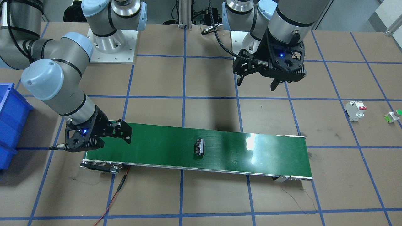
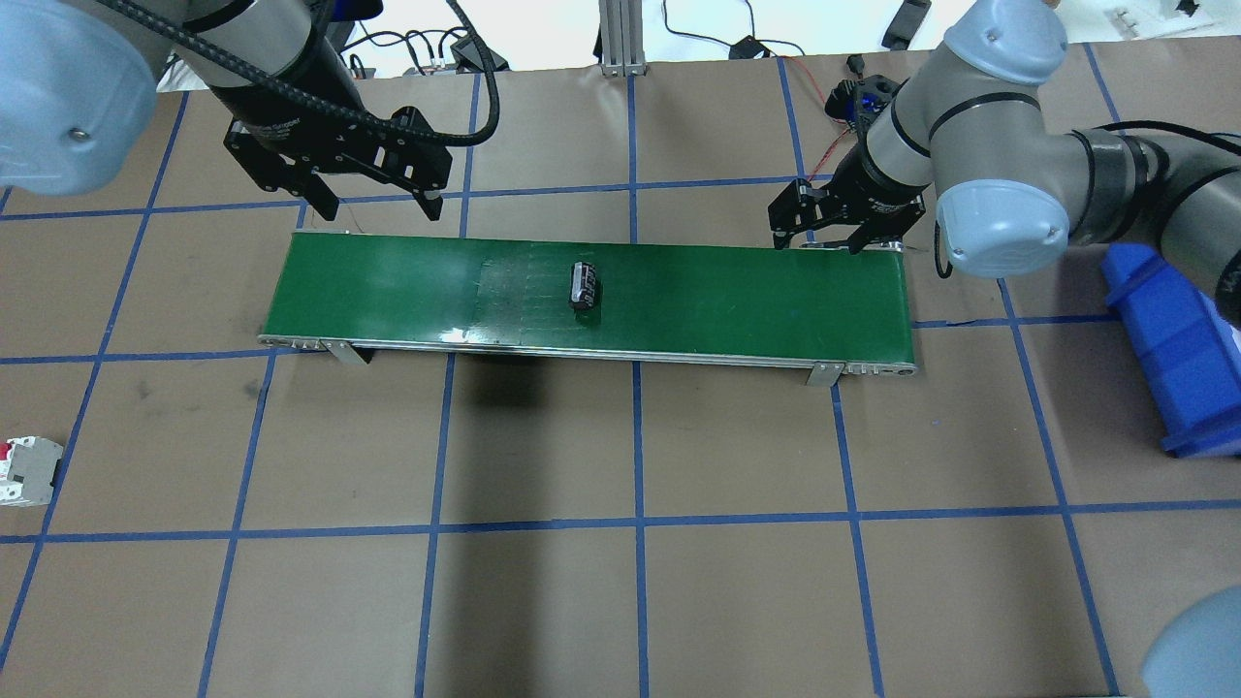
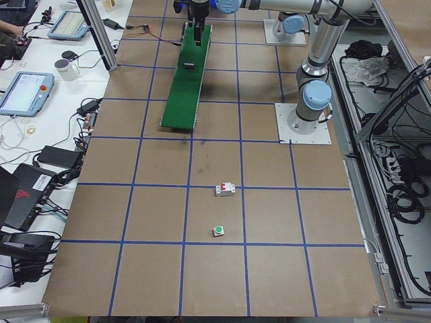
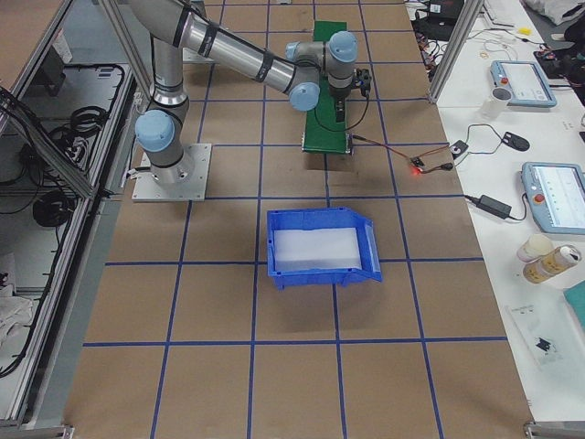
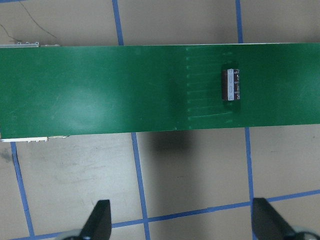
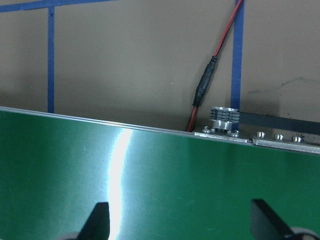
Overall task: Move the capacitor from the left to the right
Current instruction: 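Raise the left gripper while the right gripper moves to the belt's far end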
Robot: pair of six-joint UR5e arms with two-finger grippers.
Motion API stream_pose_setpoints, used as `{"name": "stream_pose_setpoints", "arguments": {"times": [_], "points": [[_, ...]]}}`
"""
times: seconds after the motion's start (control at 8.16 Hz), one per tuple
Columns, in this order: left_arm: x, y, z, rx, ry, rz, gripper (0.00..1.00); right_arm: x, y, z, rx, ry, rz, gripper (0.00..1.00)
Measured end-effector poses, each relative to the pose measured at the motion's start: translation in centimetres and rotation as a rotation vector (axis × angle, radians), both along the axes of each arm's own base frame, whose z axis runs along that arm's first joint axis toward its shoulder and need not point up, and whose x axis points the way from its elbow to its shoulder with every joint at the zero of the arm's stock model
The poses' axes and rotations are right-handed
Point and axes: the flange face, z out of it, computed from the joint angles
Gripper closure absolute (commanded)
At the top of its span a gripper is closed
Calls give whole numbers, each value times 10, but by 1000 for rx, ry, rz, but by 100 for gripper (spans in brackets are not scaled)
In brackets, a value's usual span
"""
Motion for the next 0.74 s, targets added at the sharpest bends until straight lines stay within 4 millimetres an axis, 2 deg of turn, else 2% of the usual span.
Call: {"name": "stream_pose_setpoints", "arguments": {"times": [0.74], "points": [[0,-1,-1,1,2,2,0,0,-6,-28,38,-12,30,0]]}}
